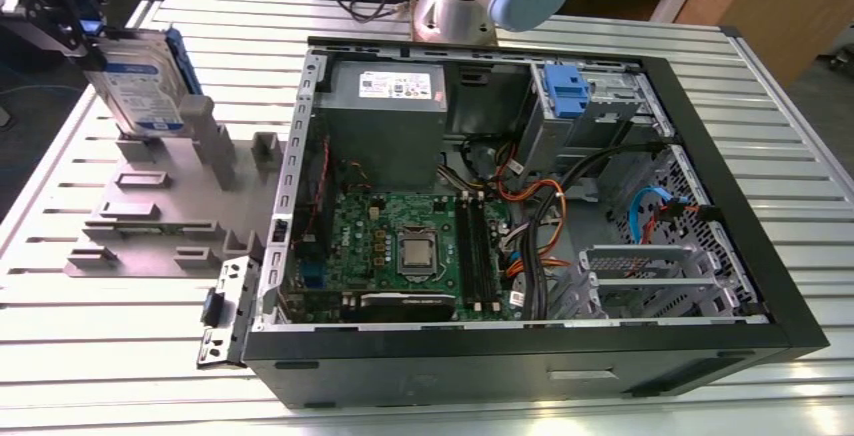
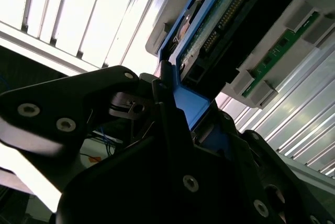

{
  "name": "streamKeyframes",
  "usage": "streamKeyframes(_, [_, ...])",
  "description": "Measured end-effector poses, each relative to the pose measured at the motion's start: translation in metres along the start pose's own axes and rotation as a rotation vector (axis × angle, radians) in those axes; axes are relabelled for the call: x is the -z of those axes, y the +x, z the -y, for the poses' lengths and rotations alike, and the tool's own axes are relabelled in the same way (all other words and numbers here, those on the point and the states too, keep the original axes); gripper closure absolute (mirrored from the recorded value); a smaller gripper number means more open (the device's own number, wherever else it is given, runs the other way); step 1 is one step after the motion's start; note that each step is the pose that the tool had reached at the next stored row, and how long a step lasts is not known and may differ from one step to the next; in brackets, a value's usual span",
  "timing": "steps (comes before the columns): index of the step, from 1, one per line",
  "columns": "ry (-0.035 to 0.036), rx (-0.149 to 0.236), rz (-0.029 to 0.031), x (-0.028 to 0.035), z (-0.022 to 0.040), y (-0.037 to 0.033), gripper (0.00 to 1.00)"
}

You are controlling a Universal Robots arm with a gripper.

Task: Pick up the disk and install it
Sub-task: 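Pick up the disk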

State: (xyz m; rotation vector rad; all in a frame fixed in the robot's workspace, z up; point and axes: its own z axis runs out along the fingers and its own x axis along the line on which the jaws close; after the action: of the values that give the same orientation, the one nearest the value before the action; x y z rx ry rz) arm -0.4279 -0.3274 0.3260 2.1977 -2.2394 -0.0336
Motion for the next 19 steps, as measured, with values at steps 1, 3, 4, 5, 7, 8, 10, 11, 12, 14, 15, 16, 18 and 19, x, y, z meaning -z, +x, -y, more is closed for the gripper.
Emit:
streamKeyframes(1, [0.0003,0.0,0.0001,0.0003,0.0,0.0,0.64])
streamKeyframes(3, [0.0002,0.0,0.0001,0.0012,0.0,0.0,0.64])
streamKeyframes(4, [0.0004,0.0,0.0002,0.0013,0.0,0.0,0.64])
streamKeyframes(5, [0.0004,0.0,0.0002,0.0016,0.0,0.0,0.64])
streamKeyframes(7, [0.0002,0.0,0.0001,0.0021,0.0,0.0,0.64])
streamKeyframes(8, [0.0002,0.0,0.0,0.0023,0.0,0.0,0.64])
streamKeyframes(10, [0.0002,0.0,-0.0003,0.0028,0.0,0.0,0.64])
streamKeyframes(11, [0.0002,0.0,-0.0003,0.0031,0.0,0.0,0.64])
streamKeyframes(12, [0.0002,0.0,-0.0005,0.0033,0.0,0.0,0.64])
streamKeyframes(14, [0.0001,0.0,-0.0008,0.0043,-0.0001,0.0,0.64])
streamKeyframes(15, [0.0001,0.0,-0.0008,0.0048,-0.0001,-0.0001,0.64])
streamKeyframes(16, [0.0002,0.0,-0.0008,0.0053,-0.0001,-0.0001,0.64])
streamKeyframes(18, [0.0003,0.0,-0.0008,0.0062,-0.0001,-0.0001,0.64])
streamKeyframes(19, [0.0003,0.0,-0.0008,0.0065,-0.0001,-0.0001,0.64])
